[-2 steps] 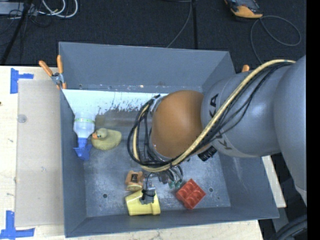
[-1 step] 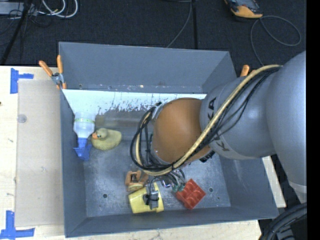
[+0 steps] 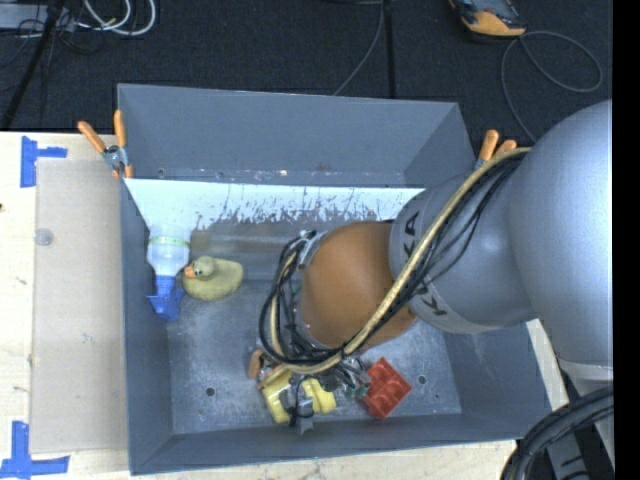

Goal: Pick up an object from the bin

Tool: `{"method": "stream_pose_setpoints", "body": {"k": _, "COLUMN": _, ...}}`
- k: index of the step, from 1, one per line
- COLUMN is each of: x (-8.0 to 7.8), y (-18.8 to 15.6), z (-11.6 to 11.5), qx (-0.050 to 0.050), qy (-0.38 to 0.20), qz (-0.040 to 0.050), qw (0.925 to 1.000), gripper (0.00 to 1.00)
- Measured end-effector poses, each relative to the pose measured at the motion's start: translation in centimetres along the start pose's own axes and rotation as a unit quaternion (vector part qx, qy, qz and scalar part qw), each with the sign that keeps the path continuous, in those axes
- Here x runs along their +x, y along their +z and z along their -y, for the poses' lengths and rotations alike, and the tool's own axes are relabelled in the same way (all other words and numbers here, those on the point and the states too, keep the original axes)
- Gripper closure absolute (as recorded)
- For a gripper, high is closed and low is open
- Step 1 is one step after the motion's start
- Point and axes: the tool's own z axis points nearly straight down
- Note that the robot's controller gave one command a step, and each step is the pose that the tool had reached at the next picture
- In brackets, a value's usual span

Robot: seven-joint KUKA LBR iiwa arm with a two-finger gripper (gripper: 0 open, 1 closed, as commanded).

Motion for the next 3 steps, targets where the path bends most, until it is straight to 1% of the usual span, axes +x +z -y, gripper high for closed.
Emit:
{"method": "stream_pose_setpoints", "body": {"k": 2, "x": 0.0, "y": 0.0, "z": 0.1, "qx": 0.000, "qy": 0.000, "qz": 0.0001, "qw": 1.0000, "gripper": 1.00}}
{"method": "stream_pose_setpoints", "body": {"k": 3, "x": -0.3, "y": -0.1, "z": 2.0, "qx": -0.003, "qy": -0.007, "qz": 0.0014, "qw": 1.0000, "gripper": 1.00}}
